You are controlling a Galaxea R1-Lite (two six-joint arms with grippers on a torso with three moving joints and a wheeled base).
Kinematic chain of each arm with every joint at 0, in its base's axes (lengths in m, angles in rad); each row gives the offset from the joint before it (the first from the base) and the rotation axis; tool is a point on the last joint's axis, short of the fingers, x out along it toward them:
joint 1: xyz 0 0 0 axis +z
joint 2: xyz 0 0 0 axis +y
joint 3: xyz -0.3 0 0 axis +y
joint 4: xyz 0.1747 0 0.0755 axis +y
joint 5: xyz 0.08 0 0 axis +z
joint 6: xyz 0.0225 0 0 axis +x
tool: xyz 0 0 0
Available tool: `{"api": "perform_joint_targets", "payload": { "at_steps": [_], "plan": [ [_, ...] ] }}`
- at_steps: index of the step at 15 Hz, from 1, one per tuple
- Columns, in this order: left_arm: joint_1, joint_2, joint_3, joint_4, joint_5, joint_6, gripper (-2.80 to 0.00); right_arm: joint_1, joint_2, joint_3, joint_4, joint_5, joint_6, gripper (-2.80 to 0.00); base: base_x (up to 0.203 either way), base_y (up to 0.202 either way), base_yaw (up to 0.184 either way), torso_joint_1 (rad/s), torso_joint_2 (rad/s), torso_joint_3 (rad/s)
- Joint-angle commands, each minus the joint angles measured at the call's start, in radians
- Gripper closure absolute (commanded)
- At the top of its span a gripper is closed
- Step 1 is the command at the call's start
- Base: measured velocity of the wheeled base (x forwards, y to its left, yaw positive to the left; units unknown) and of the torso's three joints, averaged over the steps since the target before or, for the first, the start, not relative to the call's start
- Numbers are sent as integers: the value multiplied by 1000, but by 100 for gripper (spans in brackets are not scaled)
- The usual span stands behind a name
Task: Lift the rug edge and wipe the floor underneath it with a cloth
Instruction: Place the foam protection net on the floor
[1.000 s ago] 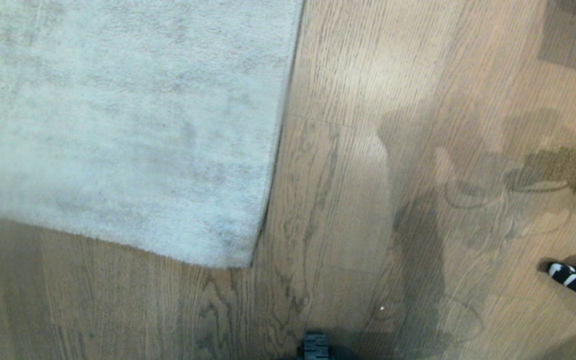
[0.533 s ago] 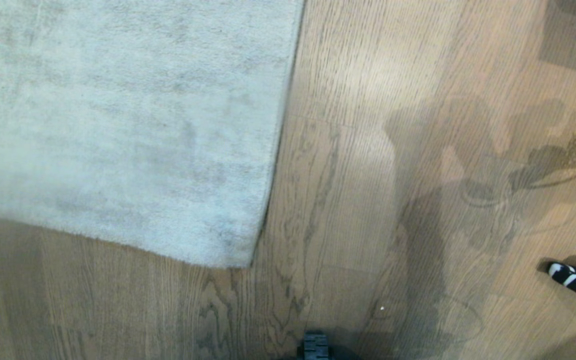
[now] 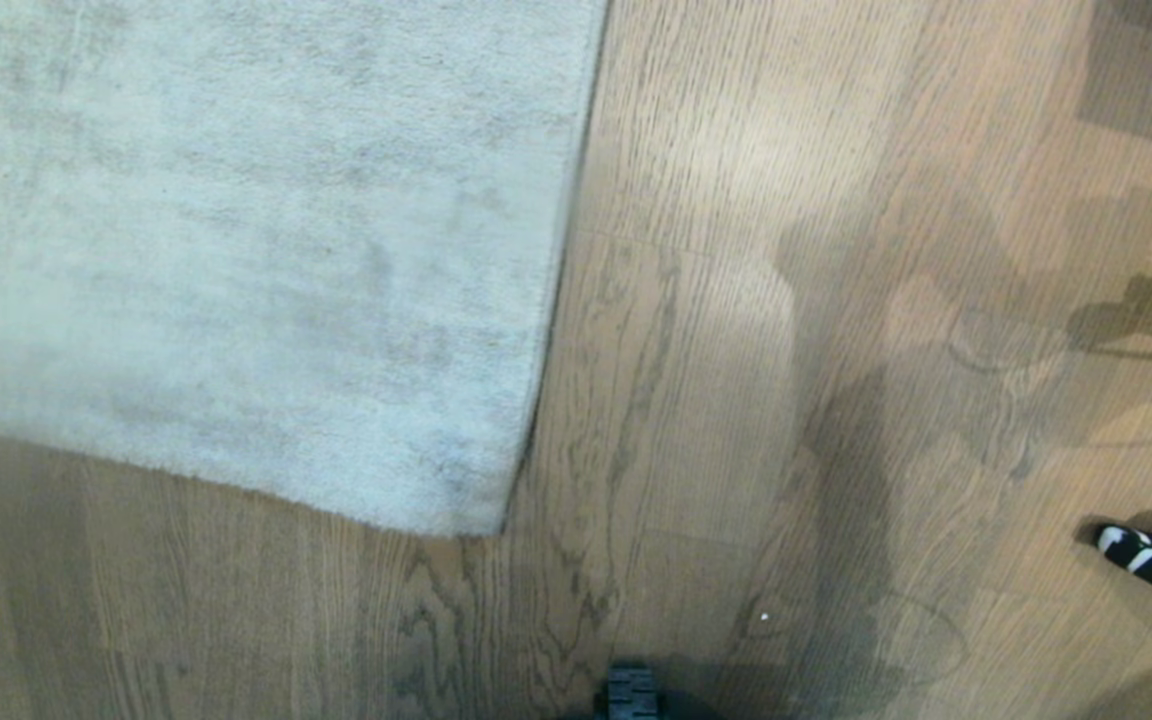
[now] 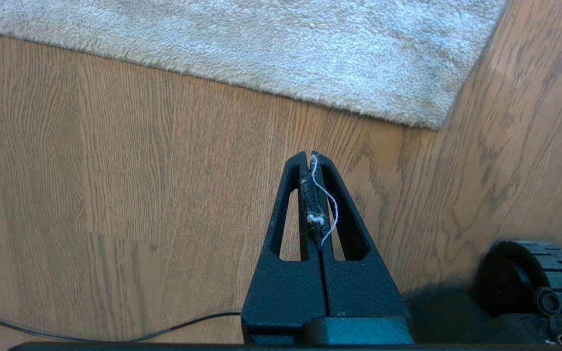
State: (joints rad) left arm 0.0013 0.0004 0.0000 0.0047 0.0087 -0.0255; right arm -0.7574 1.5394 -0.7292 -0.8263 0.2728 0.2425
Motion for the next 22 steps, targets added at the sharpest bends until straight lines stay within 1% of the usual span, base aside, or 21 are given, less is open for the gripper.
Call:
{"api": "perform_joint_targets", "payload": {
  "at_steps": [1,2,3,4,5,6,7,8,9,10,11,12,13,14,15,16,17,22],
  "plan": [
    [0,0,0,0,0,-1,0,-9,-8,-94,-1,10,104,-280,0,0,0,0,0,0],
    [0,0,0,0,0,-1,0,-10,-10,-102,-6,32,110,-280,0,0,0,0,0,0],
    [0,0,0,0,0,-1,0,-18,-9,-77,34,39,94,-280,0,0,0,0,0,0],
    [0,0,0,0,0,-1,0,-28,-9,-51,110,38,49,-280,0,0,0,0,0,0],
    [0,0,0,0,0,-1,0,-31,-13,-52,132,38,-15,-280,0,0,0,0,0,0],
    [0,0,0,0,0,-1,0,-31,-16,-78,72,53,-11,-280,0,0,0,0,0,0],
    [0,0,0,0,0,-1,0,-34,-11,-95,-15,103,4,-280,0,0,0,0,0,0],
    [0,0,0,0,0,-1,0,-47,-4,-93,-30,144,-9,-280,0,0,0,0,0,0],
    [0,0,0,0,0,-1,0,-61,-1,-83,32,154,-91,-280,0,0,0,0,0,0],
    [0,0,0,0,0,-1,0,-68,-2,-71,50,160,-222,-280,0,0,0,0,0,0],
    [0,0,0,0,0,-1,0,-72,-4,-54,16,177,-305,-280,0,0,0,0,0,0],
    [0,0,0,0,0,-1,0,-77,-1,-31,-13,203,-305,-280,0,0,0,0,0,0],
    [0,0,0,0,0,-1,0,-92,3,14,-3,207,-251,-280,0,0,0,0,0,0],
    [0,0,0,0,0,-1,0,-103,3,48,0,179,-263,-280,0,0,0,0,0,0],
    [0,0,0,0,0,-1,0,-106,1,60,-21,173,-263,-280,0,0,0,0,0,0],
    [0,0,0,0,0,-1,0,-106,2,70,-35,171,-232,-280,0,0,0,0,0,0],
    [0,0,0,0,0,-1,0,-106,2,75,-46,169,-224,-280,0,0,0,0,0,0],
    [0,0,0,0,0,-1,0,-108,3,83,-68,164,-225,-280,0,0,0,0,0,0]
  ]
}}
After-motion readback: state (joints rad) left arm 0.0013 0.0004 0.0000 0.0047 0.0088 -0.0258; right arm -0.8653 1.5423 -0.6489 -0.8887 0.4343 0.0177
